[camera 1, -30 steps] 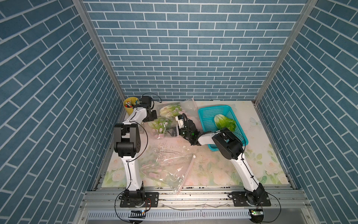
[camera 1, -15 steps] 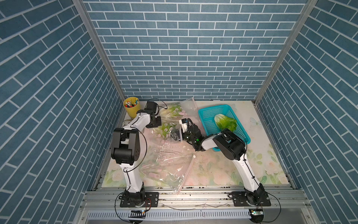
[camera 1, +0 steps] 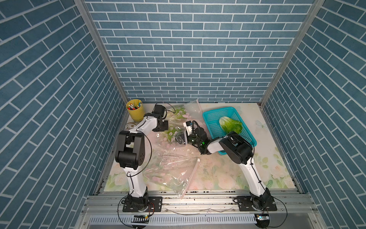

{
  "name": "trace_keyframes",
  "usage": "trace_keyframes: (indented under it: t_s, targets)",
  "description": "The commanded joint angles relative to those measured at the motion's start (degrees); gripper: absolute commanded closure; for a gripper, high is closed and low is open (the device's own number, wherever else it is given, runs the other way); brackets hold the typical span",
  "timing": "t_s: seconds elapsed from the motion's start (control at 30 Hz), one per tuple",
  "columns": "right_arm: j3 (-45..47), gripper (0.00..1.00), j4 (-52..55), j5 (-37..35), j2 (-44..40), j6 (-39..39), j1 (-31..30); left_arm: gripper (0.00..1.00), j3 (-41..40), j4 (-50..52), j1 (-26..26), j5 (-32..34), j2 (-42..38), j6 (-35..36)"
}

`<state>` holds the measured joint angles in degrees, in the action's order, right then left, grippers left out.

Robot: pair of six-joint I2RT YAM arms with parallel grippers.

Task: Open the zip-top bag and take out the chinese cabbages
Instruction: Pick up the Chinese cabbage from the zipper food storage bag.

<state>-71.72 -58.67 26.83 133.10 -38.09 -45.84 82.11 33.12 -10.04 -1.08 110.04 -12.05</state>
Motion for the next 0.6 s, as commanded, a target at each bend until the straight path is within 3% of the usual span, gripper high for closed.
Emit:
trace_keyframes:
  t_s: [0.0, 0.3, 0.57]
  targets:
    - [-2.6, 0.01, -5.2, 0.9, -0.4, -1.5, 0.2, 1.00, -2.8, 4.9, -1.8, -2.3, 1.3, 0.6]
    - [-9.0, 0.04, -1.1, -0.4, 4.2, -4.8, 0.5, 1.00, -4.5, 3.9, -2.5, -3.4, 0.6, -0.3]
    - [-12.4, 0.23, 4.3, -0.8, 7.0, -5.5, 0.5, 1.00, -5.1, 3.8, -2.7, -3.7, 0.2, -0.6]
